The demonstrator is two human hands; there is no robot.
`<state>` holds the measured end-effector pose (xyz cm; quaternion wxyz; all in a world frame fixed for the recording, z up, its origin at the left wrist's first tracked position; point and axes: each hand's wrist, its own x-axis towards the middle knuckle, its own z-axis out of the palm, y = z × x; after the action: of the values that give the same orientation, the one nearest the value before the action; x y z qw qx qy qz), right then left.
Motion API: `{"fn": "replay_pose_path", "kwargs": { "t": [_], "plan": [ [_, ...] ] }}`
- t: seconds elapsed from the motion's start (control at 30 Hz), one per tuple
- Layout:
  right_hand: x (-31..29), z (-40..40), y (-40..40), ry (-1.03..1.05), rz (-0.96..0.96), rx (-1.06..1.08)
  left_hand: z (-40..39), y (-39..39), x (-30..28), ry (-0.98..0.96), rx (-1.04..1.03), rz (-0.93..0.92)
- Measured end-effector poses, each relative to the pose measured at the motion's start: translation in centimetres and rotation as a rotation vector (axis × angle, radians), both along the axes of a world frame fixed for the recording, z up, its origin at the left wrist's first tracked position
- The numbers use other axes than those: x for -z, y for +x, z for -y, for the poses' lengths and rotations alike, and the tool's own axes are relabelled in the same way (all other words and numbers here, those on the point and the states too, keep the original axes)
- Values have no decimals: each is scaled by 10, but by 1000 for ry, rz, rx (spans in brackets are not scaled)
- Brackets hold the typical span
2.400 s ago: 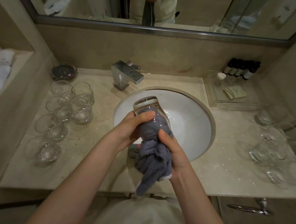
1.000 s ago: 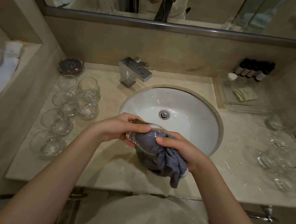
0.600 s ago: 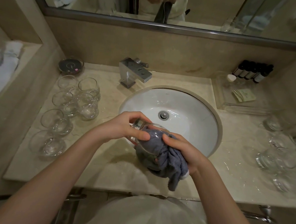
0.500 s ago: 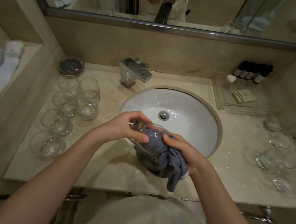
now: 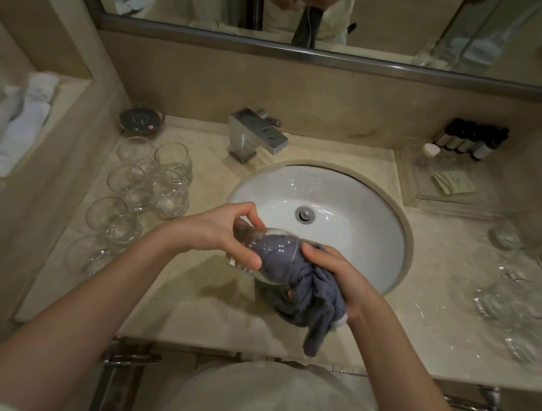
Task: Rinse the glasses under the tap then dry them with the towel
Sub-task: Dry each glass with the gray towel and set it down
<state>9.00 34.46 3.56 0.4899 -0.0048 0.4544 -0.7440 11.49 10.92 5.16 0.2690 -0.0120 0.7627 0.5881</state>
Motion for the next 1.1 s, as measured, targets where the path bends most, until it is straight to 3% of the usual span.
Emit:
{"fn": "replay_pose_path", "kwargs": {
  "t": [0.3, 0.63, 0.8, 0.97, 1.1],
  "plan": [
    [-14, 10, 1, -76, 214, 312, 22, 16, 20, 229, -305, 28],
    [-13, 43, 4, -102, 221, 358, 25, 23, 26, 187, -225, 45],
    [-10, 47, 3, -16, 234, 389, 24, 34, 32, 105, -218, 13],
    [-3, 42, 1, 14, 249, 426, 37, 47, 47, 77, -505, -70],
    [3, 41, 4, 33, 254, 430, 48, 49, 63, -55, -714, -153]
  ]
}}
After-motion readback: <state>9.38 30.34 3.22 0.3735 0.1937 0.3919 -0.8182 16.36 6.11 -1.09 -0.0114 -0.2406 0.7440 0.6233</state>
